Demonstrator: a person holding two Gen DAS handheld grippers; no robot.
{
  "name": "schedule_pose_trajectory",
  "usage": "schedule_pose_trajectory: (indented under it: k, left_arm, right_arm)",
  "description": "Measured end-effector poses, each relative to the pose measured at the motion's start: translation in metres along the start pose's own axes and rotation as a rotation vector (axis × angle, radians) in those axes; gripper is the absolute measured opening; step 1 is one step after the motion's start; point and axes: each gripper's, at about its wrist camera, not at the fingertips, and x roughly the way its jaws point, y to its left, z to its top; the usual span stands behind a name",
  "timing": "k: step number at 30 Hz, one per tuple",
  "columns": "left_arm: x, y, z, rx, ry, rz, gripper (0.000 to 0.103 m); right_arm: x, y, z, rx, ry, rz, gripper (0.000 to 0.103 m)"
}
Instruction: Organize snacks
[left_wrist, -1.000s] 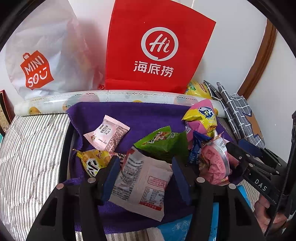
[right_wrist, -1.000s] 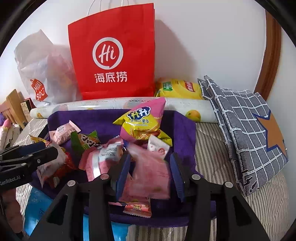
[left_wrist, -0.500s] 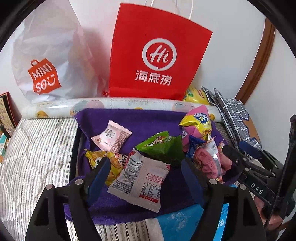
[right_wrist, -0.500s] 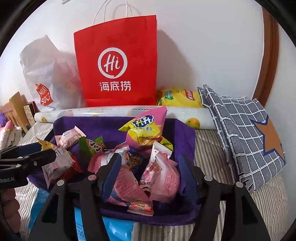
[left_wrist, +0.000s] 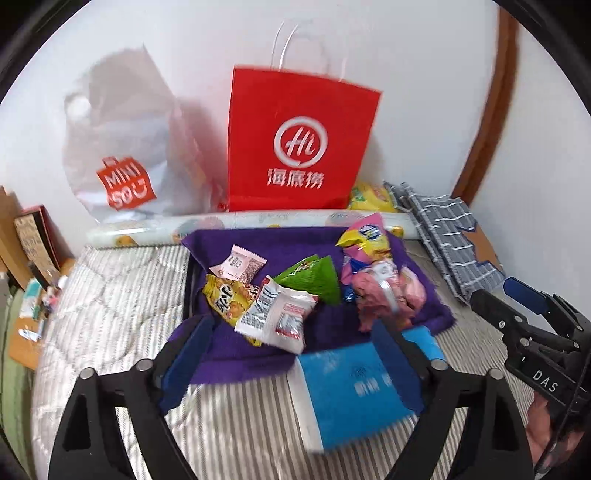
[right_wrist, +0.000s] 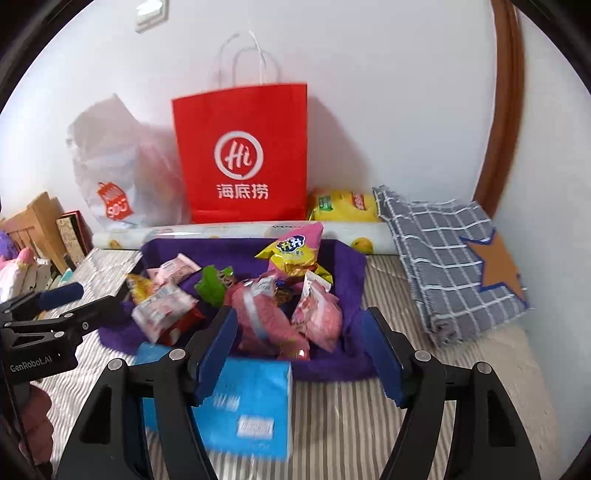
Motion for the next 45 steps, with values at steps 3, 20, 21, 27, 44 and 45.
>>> schedule_pose_trajectory:
  k: [3, 20, 21, 27, 44, 45]
  left_arm:
    - [-0.033, -0.005, -0.009, 0.019, -0.041, 0.019, 0.092]
    - [-0.160, -0.030, -0.072, 0.056, -0.185, 0.100, 0.101]
    - [-0.164, -0.030, -0.074, 0.050, -0.190, 0.104, 0.101]
    - [-0.179, -0.026, -0.083, 0.023, -0.204, 0.109, 0.101]
    - [-0.190, -0.032, -0.090, 0.020, -0.215, 0.107, 0.101]
    - [-0.190, -0.032, -0.090, 0.021, -0.215, 0.106, 0.101]
  right_arm:
    - [-0.030, 0.005, -0.007, -0.006, -0.014, -0.035, 0.072]
    - [-0.161, 0.006, -0.068, 0.057, -0.122, -0.003, 0.102]
    - [-0.166, 0.005, -0.071, 0.062, -0.126, -0.006, 0.102]
    - [-0.189, 0.000, -0.084, 0.073, -0.145, -0.019, 0.103]
    - [-0.209, 0.003, -0.097, 0.069, -0.164, -0.048, 0.103]
    - [-0.209, 0.004, -0.097, 0.067, -0.164, -0.048, 0.103]
